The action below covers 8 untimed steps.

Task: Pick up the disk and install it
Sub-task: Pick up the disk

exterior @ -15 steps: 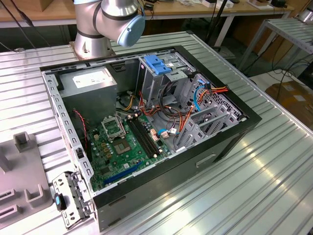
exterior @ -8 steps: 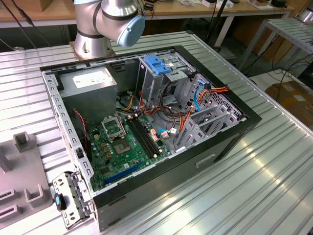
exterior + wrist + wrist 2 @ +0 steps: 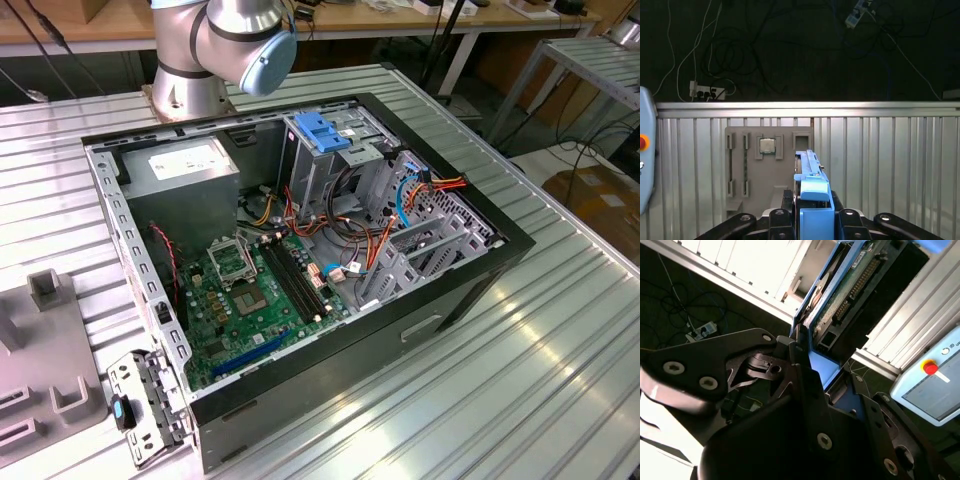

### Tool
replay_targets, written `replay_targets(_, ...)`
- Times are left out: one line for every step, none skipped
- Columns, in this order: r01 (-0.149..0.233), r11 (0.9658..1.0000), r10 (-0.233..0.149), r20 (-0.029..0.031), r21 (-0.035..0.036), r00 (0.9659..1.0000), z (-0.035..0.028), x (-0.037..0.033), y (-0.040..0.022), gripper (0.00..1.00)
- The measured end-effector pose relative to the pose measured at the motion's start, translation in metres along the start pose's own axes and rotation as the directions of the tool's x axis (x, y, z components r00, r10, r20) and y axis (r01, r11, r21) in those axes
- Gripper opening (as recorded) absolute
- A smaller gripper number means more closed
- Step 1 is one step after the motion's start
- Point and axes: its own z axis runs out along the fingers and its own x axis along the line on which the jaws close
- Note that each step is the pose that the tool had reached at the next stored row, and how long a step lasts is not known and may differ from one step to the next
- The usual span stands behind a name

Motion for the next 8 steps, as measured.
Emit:
replay_targets(0.000, 1.0000, 0.000, 0.0000, 0.0000, 1.0000, -0.0011, 0.0000, 0.0000, 0.37)
replay_targets(0.000, 1.0000, 0.000, 0.0000, 0.0000, 1.0000, -0.0027, 0.0000, -0.0001, 0.37)
replay_targets(0.000, 1.0000, 0.000, 0.0000, 0.0000, 1.0000, -0.0043, 0.0000, -0.0001, 0.37)
replay_targets(0.000, 1.0000, 0.000, 0.0000, 0.0000, 1.0000, -0.0071, 0.0000, -0.0001, 0.37)
replay_targets(0.000, 1.0000, 0.000, 0.0001, 0.0001, 1.0000, -0.0097, 0.0000, -0.0002, 0.37)
replay_targets(0.000, 1.0000, 0.000, 0.0000, 0.0000, 1.0000, -0.0130, 0.0000, -0.0003, 0.37)
replay_targets(0.000, 1.0000, 0.000, 0.0000, 0.0000, 1.0000, -0.0161, -0.0001, -0.0003, 0.37)
replay_targets(0.000, 1.0000, 0.000, 0.0000, 0.0000, 1.0000, -0.0189, -0.0001, -0.0004, 0.37)
